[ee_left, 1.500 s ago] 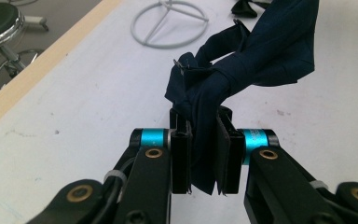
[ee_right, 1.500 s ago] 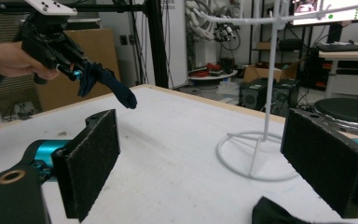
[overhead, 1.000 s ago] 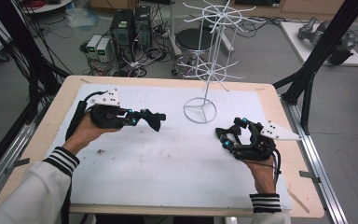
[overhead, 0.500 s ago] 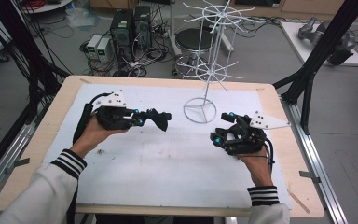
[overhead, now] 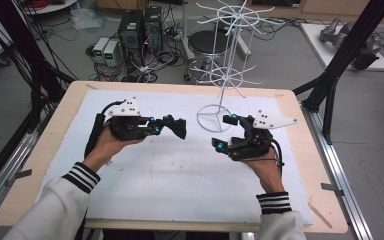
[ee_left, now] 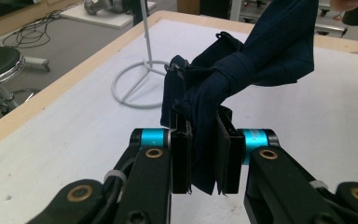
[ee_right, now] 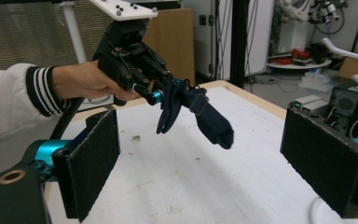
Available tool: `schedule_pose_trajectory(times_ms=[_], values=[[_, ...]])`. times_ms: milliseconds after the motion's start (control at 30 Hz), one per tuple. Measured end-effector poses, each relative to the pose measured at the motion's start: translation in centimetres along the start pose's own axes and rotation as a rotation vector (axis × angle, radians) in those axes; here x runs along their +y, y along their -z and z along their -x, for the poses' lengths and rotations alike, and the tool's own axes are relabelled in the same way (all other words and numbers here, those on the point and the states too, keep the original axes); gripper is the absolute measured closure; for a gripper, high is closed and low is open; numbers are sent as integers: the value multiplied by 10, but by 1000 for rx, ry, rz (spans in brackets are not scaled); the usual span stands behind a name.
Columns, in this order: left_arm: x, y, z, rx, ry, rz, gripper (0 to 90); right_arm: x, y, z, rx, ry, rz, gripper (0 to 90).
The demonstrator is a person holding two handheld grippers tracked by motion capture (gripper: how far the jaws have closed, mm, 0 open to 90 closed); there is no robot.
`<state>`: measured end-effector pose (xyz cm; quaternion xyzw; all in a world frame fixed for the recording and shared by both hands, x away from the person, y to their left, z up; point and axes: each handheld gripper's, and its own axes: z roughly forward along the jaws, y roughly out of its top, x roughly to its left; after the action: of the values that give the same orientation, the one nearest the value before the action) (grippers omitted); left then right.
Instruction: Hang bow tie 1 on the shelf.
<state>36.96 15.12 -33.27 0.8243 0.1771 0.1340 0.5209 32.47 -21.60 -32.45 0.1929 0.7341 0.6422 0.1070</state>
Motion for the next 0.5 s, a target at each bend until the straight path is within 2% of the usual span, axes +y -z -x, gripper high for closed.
schedule_pose_trajectory(times_ms=[233, 400, 500], values=[[6, -5, 8, -7, -3, 24, 786, 5, -13, -2, 35, -12, -20, 119], [7, -8, 11, -22, 3, 35, 786, 8, -21, -4, 58, 2, -44, 123], [9, -11, 14, -32, 1, 41, 786, 10, -26, -5, 76, 4, -53, 165]])
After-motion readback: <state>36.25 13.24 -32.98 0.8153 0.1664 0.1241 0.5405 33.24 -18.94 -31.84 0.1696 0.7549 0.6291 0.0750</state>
